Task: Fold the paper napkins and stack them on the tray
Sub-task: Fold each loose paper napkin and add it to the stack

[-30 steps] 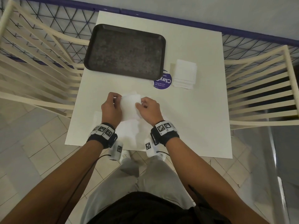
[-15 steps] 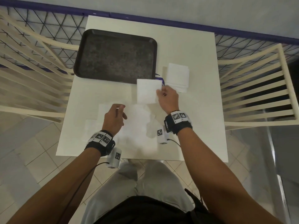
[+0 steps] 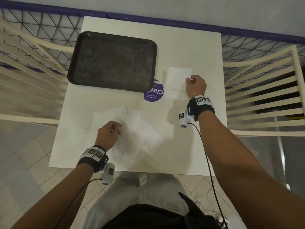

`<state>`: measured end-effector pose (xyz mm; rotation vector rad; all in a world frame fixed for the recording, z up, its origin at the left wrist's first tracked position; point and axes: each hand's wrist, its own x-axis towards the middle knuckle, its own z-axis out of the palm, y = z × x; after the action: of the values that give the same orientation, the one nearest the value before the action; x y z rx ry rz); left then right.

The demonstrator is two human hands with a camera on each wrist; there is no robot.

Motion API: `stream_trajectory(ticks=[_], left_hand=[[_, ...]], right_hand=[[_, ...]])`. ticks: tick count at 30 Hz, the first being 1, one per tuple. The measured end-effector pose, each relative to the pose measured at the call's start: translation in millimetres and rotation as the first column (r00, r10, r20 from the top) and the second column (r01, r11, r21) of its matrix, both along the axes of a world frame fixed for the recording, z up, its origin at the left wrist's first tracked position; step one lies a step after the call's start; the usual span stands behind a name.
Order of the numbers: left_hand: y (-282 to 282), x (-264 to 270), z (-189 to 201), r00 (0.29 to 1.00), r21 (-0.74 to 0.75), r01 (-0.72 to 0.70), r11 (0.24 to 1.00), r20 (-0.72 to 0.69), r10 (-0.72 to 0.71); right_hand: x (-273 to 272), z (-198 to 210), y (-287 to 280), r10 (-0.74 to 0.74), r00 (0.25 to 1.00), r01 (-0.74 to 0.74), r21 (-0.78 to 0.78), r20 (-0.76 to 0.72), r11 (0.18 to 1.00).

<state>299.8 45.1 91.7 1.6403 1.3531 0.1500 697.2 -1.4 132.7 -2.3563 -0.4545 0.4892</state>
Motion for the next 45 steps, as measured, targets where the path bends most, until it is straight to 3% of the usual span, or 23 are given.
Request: stream_trajectory(ticks=[7,10,15,20,26,30,35,41,45], left_hand=[[1,-5,0,1.000,0.006,-0.015,1.000,-0.014,0.015],[3,-10,-1,1.000,0.018,-0.017,1.000,-0.013,0.017],[11,-23,-4,1.000,0.066,-0.010,0.998,-0.024,0.011],[17,-41,-7,0.997,0.099,-0.057,0.993,-0.040,0.061],[19,-58,-13,0.995,0.055,-0.057,0.997,-0.074,0.061],[16,-59,-13,0.996,0.002,-0.074,0.997,-0.049,0.074],[16,-57,-11,0.995,-0.092,-0.091,0.992,-0.047,0.087],[18,-56,-10,0.996,-0.146,-0.087,0.985,-0.036,0.083],[15,-55,-11,0.995,-0.132,-0.090,0.987,-0.050,0.084]], right_hand=[[-6,-9,-2,-0.075,0.995,0.077,-0.035,0.070,0.996],[-23,-9,-7,-0.125,0.981,0.121,0.034,0.148,0.992],[-77,-9,-9,-0.012,0.985,-0.019,0.179,0.171,0.984],[-151,-18,-9,0.214,0.976,-0.219,0.220,0.046,0.951],[-224,-38,-11,0.425,0.894,-0.418,0.076,-0.143,0.905],[-253,-49,-12,0.408,0.878,-0.440,-0.083,-0.252,0.894],[-270,-51,-11,0.340,0.901,-0.392,-0.169,-0.268,0.904],[-272,-46,-11,0.237,0.904,-0.310,-0.163,-0.356,0.937],[-269,-44,-14,0.307,0.875,-0.383,-0.147,-0.373,0.912]])
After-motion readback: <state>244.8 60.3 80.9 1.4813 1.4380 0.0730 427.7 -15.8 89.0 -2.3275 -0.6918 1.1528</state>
